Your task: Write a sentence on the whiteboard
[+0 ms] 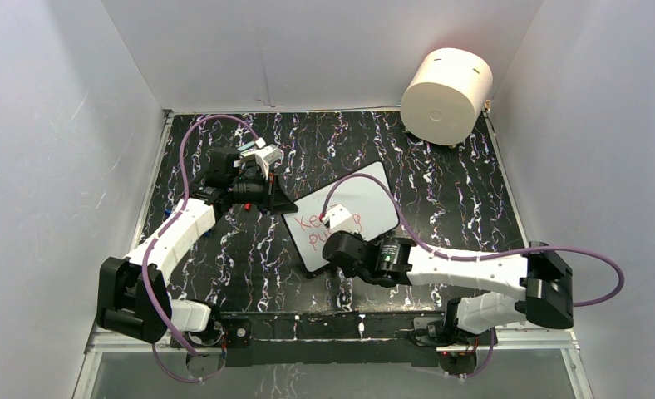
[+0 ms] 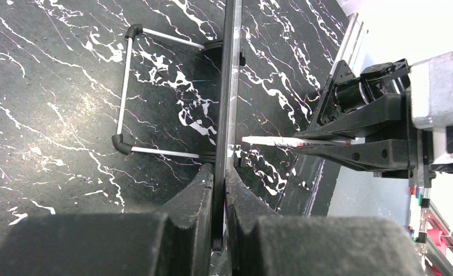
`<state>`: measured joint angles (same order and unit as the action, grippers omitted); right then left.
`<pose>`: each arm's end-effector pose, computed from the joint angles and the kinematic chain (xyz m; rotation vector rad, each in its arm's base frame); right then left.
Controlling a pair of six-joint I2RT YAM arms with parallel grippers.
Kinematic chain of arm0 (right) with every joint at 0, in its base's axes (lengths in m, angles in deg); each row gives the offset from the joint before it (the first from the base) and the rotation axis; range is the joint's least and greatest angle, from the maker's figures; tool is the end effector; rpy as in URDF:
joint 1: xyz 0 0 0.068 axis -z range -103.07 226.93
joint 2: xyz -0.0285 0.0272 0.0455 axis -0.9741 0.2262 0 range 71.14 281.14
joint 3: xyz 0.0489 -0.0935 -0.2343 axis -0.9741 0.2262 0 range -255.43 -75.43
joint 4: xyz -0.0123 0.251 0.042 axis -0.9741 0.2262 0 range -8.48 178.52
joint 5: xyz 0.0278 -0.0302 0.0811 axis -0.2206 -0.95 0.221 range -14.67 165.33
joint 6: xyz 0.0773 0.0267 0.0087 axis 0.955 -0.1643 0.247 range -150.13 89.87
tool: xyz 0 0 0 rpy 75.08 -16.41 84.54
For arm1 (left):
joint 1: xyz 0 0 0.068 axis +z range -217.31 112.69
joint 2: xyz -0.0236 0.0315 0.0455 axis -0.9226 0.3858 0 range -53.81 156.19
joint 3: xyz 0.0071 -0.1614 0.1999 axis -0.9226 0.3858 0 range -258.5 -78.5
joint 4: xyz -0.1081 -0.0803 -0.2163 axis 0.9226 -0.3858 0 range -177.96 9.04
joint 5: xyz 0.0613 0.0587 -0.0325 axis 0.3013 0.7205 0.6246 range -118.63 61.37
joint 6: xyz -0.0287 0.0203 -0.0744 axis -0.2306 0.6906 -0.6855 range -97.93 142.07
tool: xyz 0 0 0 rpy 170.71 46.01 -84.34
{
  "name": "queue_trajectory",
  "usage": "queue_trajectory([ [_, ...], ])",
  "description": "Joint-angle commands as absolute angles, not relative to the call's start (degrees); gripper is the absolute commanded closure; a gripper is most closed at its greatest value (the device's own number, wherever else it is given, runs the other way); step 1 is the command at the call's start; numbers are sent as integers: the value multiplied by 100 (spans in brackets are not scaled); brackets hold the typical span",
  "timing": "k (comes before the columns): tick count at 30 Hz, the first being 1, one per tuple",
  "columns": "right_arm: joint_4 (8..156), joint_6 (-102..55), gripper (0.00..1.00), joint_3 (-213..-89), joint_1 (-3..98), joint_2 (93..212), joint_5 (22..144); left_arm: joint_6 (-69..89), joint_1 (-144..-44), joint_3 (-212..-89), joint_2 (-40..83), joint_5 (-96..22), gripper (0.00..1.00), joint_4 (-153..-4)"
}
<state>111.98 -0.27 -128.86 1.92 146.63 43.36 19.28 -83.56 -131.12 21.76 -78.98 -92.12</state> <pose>0.1099 0.2635 0.2125 -0.6789 2.2176 0.2177 0.2724 -0.1369 0.2487 0.7532 1.9903 -1.1383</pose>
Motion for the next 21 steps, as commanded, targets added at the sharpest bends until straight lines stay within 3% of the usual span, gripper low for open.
queue_trajectory([
  [1, 11272, 36, 100, -12763, 209, 14355, 4033, 2058, -8393, -13004, 2318, -7143, 100, -9569],
  [21, 11131, 19, 100, -12843, 231, 14778, 3859, 2059, -8398, -13017, 2360, -7194, 100, -9567],
])
